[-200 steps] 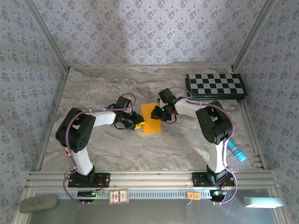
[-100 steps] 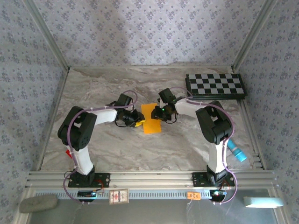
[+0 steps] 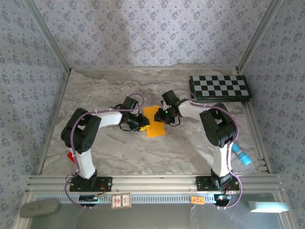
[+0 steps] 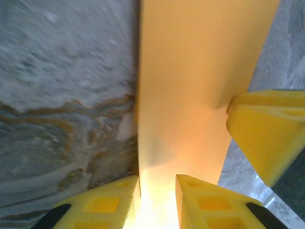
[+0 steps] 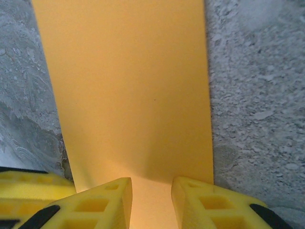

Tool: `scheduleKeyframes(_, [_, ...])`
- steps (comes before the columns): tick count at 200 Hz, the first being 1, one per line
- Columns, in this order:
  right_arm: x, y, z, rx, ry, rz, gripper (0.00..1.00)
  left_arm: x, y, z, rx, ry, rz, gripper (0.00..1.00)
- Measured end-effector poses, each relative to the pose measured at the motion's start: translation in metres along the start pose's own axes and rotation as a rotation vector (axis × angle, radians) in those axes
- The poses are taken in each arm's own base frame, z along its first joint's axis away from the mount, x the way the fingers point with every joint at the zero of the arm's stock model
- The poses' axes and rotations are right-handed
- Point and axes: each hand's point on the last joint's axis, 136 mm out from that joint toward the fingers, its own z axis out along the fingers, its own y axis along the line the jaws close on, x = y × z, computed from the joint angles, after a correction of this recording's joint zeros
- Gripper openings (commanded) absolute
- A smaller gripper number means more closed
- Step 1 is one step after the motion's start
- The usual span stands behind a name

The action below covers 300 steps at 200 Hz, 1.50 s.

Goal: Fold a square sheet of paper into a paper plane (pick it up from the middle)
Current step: Third fold the triangle at the center of the table.

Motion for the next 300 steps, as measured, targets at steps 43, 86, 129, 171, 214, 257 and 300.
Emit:
scheduleKeyframes(43, [0.0, 0.0, 0.0, -0.005, 0.005, 0.002, 0.32, 0.008, -0.007, 0.001, 0.043, 0.035, 0.014, 0.23])
scheduleKeyframes(86, [0.0, 0.0, 0.0, -0.011, 0.007, 0.004, 0.32, 0.008, -0.006, 0.003, 0.054, 0.031, 0.013, 0.23])
scheduleKeyframes(129, [0.0, 0.0, 0.0, -0.015, 0.009, 0.007, 0.33, 0.001, -0.003, 0.001, 0.064, 0.012, -0.007, 0.2])
scheduleKeyframes(171, [-0.001, 0.0, 0.0, -0.021, 0.009, 0.007, 0.34, -0.003, -0.003, -0.001, 0.071, 0.002, -0.028, 0.1])
scheduleKeyframes(214, [-0.002, 0.004, -0.003, -0.051, -0.016, -0.013, 0.46, -0.003, -0.003, -0.001, 0.068, 0.003, -0.043, 0.04])
scheduleKeyframes(257, [-0.015, 0.01, -0.041, -0.005, -0.158, -0.166, 0.71, -0.005, 0.001, -0.003, 0.062, 0.003, -0.088, 0.04])
scheduleKeyframes(300, [-0.022, 0.024, -0.077, 0.019, -0.309, -0.398, 0.85, -0.005, 0.0, -0.005, 0.07, 0.008, -0.135, 0.04])
